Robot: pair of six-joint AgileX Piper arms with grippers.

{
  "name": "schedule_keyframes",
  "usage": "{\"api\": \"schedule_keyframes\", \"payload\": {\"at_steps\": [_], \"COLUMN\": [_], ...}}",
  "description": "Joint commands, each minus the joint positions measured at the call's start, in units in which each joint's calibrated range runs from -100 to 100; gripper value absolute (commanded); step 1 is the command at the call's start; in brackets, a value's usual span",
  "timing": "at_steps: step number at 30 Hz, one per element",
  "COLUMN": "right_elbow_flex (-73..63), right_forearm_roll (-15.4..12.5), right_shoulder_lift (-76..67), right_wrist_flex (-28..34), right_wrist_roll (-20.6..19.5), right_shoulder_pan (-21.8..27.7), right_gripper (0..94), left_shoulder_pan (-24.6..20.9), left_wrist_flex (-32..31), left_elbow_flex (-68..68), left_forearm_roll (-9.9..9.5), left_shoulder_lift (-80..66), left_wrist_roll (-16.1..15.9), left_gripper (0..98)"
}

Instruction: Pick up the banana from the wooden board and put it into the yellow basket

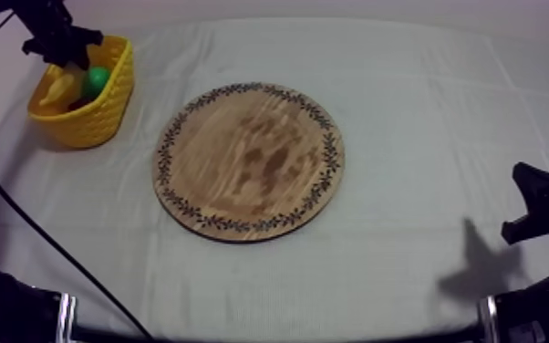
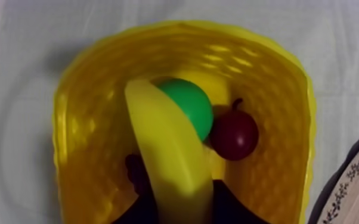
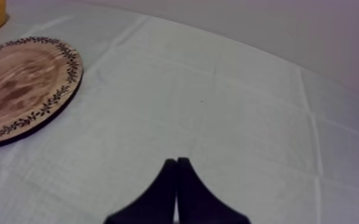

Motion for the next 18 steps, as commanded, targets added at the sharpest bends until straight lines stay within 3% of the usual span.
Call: {"api": "schedule_keyframes", "payload": {"at_steps": [1,9,15,18], "right_elbow_flex": [0.0,0.0,0.0,0.0], "right_forearm_roll": [0.0,0.0,0.0,0.0], "right_shoulder_lift": [0.0,0.0,0.0,0.0], "right_wrist_flex": [0.0,0.0,0.0,0.0], "right_wrist_roll": [0.0,0.0,0.0,0.0], "right_shoulder_pan": [0.0,0.0,0.0,0.0], "right_gripper": [0.3,0.3,0.3,0.3], "left_shoulder_pan": [-0.1,-0.7,-0.8,-0.6], "left_wrist_flex": [-0.3,-1.9,-1.6,-0.9], "left_elbow_flex": [-0.4,-2.0,-1.5,-1.1], "left_forearm_roll": [0.01,0.08,0.33,0.45], "left_shoulder_lift": [0.1,0.2,-0.1,-0.3], "left_wrist_roll": [-0.1,-0.5,-0.3,-0.6], "left_gripper": [21.8,26.6,63.3,72.8]}}
